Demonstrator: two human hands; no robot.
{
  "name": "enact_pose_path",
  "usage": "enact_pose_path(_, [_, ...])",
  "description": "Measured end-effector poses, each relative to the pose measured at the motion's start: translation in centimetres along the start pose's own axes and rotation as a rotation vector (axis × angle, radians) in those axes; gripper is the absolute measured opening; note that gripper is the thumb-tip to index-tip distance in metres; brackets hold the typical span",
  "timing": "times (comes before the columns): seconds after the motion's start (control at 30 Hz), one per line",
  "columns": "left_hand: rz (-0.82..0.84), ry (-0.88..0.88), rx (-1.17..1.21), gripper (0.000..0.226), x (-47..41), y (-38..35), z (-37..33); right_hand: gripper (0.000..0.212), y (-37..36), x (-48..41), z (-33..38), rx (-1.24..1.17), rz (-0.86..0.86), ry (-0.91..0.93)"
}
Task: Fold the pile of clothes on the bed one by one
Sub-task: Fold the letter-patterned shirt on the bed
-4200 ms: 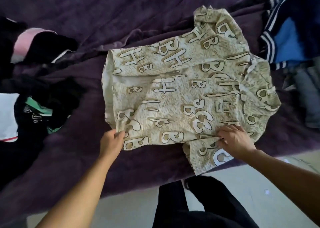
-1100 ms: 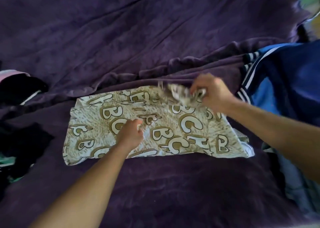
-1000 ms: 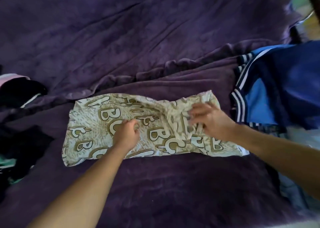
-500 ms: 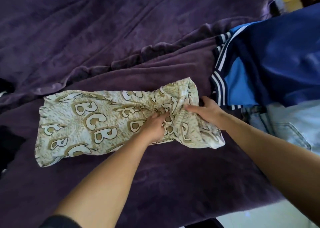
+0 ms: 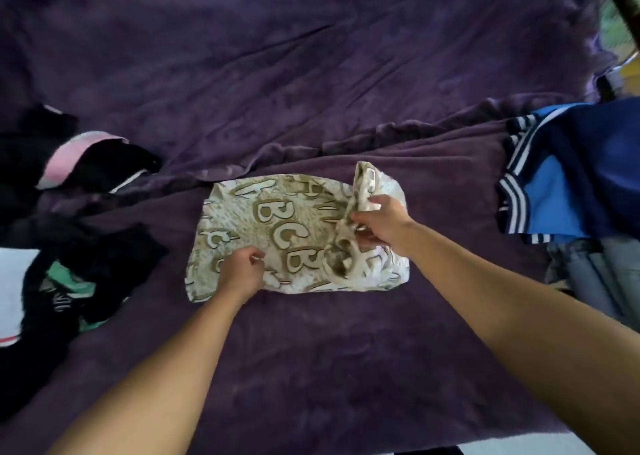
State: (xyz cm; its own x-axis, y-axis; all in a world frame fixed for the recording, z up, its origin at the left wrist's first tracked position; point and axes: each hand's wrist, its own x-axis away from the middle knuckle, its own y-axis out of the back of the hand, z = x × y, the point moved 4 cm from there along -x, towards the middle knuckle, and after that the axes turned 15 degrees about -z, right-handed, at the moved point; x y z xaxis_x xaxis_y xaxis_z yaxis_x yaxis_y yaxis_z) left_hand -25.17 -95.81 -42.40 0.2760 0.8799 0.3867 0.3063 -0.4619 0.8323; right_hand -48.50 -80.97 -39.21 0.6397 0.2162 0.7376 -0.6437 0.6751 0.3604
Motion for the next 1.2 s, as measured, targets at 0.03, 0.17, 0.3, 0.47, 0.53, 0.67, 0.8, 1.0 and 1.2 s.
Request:
enact_pose_path(0.03, [-0.012,-0.001,-0.020,0.028,-0.3,1.2,1.6,0.067,-2.3,0.3,-0.1,-0.007,0.032,-0.032])
enact_pose_path(0.17, [0.024,-0.113,-0.139,0.037,-0.5,3.4,6.3,0.053,-7.0,-0.2,-1.9,0.138,-0.075,-0.001])
enact_pose_path(0.3, [0.061,-0.438,-0.218,0.050,0.6,2.1,6.3,0.043,-2.8,-1.7,-3.3,0.350,-0.575,0.207])
enact_pose_path(0.47, [0.193,-0.735,-0.356,0.065,1.4,-3.7,4.4,0.051,-1.3,-4.2,-7.2,0.086,-0.421,-0.105])
enact_pose_path(0.53, [0.322,-0.717,-0.463,0.065,1.0,-5.9,4.6,0.046,-2.1,-4.7,-8.5,0.102,-0.299,-0.146])
enact_pose_path(0.67, [0.445,-0.554,-0.264,0.051,0.1,-5.8,5.3,0.043,-2.6,-3.0,-6.8,0.131,-0.336,0.019])
enact_pose_path(0.8, [0.210,-0.150,0.136,0.030,-2.4,0.0,8.4,0.059,-5.9,1.8,-1.0,0.361,-0.334,0.204])
enact_pose_path(1.0, [-0.076,0.127,0.057,0.024,-4.9,9.9,17.6,0.070,-20.1,8.2,5.8,0.526,-0.192,0.495])
enact_pose_path(1.2, [-0.116,0.255,0.027,0.025,-5.2,12.8,23.5,0.069,-31.2,10.3,2.6,0.662,0.164,0.508])
